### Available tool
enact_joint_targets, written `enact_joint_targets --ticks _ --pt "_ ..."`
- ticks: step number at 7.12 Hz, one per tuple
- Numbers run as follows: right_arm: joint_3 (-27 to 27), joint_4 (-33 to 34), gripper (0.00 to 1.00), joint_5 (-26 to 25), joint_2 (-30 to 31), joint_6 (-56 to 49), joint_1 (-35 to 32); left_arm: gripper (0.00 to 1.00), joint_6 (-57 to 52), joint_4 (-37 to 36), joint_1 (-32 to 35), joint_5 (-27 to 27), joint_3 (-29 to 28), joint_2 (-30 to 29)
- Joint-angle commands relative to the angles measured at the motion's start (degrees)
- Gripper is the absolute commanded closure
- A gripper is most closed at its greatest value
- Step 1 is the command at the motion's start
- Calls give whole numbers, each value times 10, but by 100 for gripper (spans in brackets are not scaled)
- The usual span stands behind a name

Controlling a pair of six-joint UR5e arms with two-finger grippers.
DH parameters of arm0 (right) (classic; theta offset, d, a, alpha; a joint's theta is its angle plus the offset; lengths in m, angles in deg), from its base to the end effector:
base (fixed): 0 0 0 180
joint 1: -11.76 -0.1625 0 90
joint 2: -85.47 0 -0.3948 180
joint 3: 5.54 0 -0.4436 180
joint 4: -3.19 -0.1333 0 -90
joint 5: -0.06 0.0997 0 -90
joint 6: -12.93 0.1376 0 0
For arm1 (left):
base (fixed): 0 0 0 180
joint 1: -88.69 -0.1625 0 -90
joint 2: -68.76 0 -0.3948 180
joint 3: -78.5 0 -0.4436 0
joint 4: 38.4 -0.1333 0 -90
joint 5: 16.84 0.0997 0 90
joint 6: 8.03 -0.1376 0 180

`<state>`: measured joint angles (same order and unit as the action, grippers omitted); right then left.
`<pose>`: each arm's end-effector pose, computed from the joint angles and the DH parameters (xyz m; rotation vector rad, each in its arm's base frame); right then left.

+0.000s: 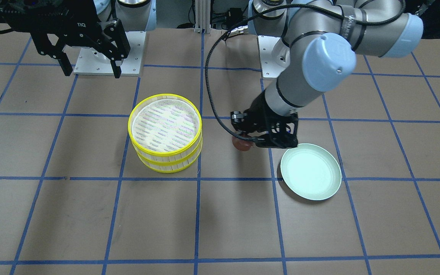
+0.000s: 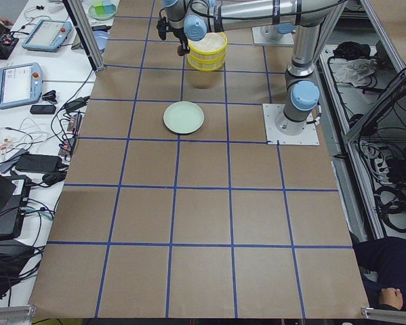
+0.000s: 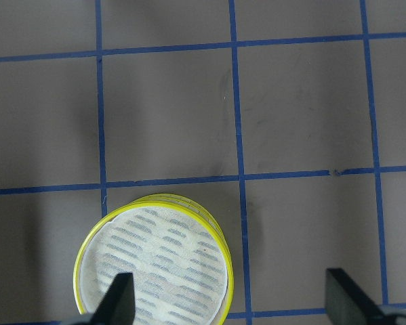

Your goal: Stack buns with steamer

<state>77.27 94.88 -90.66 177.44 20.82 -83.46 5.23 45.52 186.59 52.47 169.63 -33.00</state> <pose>0.1809 -0.5339 0.5113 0.0745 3.1175 -0.2964 -0.2622 -0.5660 0.3104 0.1611 -2.7926 -0.2573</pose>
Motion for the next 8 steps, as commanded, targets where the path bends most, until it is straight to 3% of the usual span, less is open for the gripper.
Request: enact_joint_targets --ticks 1,4,6,8 --pt "15 6 0 -2 2 3 0 100 83 -23 82 -86 17 -5" --pt "15 5 0 -2 3 3 0 100 147 -122 167 -70 68 -15" --pt "15 4 0 -2 3 3 0 88 149 -122 170 -63 68 -14" --pt "15 4 0 -2 3 3 0 28 148 -126 170 -51 65 -12"
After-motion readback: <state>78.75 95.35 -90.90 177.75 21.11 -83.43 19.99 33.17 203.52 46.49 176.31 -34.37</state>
